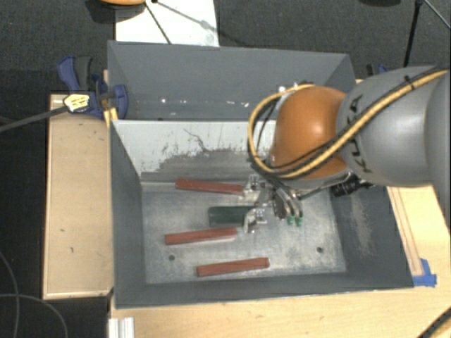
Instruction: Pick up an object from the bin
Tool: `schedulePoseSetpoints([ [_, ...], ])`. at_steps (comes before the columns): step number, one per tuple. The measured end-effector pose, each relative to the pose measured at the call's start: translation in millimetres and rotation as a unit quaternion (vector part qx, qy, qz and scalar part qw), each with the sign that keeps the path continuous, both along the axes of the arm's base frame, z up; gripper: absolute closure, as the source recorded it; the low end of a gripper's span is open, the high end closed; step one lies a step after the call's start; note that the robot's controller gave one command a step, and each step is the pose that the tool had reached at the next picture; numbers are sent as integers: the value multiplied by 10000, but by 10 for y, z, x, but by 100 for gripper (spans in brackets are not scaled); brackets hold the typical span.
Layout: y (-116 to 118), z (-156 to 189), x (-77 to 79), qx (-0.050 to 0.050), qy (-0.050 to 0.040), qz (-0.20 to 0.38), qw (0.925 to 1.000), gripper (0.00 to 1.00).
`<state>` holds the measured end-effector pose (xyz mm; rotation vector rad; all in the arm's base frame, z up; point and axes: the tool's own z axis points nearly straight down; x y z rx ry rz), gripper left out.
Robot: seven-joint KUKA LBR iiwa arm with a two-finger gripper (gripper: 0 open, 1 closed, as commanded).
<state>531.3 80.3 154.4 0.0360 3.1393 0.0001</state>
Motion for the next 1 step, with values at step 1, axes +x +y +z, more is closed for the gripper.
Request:
schedulePoseSetpoints([
  [1,-116,460,207,4,11,31,10000,100],
])
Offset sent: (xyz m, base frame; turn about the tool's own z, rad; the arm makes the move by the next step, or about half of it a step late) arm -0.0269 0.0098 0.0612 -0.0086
